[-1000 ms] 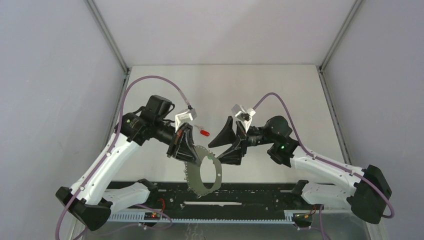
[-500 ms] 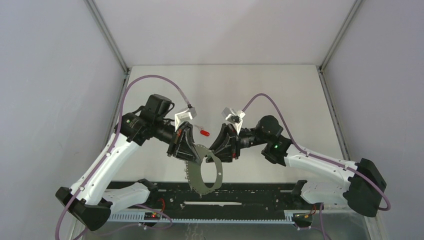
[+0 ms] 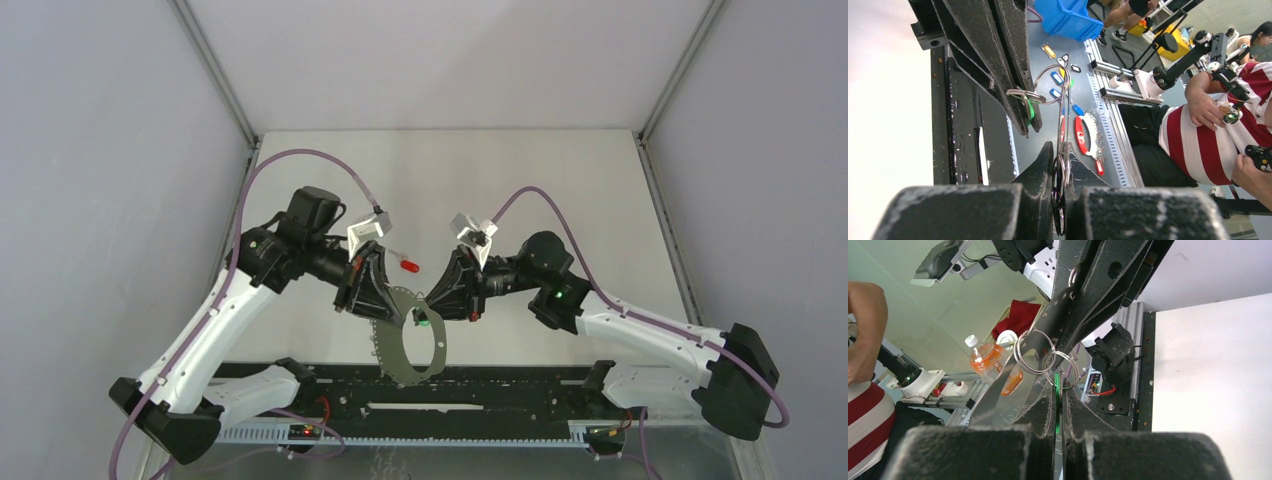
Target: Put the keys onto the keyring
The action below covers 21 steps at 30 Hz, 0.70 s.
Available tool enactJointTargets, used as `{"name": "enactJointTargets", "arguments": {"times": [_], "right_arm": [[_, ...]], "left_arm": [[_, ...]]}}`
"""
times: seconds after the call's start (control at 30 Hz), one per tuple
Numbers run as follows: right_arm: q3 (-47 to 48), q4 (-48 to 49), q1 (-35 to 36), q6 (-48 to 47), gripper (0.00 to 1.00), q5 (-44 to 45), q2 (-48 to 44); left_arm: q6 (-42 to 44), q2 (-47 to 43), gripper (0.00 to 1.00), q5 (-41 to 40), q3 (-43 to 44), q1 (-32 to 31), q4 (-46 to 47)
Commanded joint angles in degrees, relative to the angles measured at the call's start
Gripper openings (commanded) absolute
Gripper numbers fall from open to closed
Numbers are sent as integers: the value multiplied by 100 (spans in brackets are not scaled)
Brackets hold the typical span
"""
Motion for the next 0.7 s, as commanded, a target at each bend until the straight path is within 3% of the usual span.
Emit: {"name": "enactJointTargets", "arguments": {"times": [0.0, 0.4, 0.43, 0.5, 0.6, 0.67], "right_arm": [[336, -64, 20, -160, 0, 65, -181], [377, -239, 30, -215, 1, 47, -176], [378, -385, 29, -290, 6, 53, -200], [377, -902, 22, -558, 26, 249, -307], [373, -2066, -151, -1163, 50, 1148, -704], [377, -2594, -453, -1393, 56, 1595, -1043]], "left_arm": [[-201, -106, 0, 118, 137, 18, 163], [-264, -157, 0, 103, 76, 19, 261], [-287, -156, 0, 70, 76, 22, 287], [-431, -153, 0, -71, 69, 66, 427], [-738, -139, 0, -175, 17, 254, 742], [-943, -159, 0, -340, -13, 339, 970]]}}
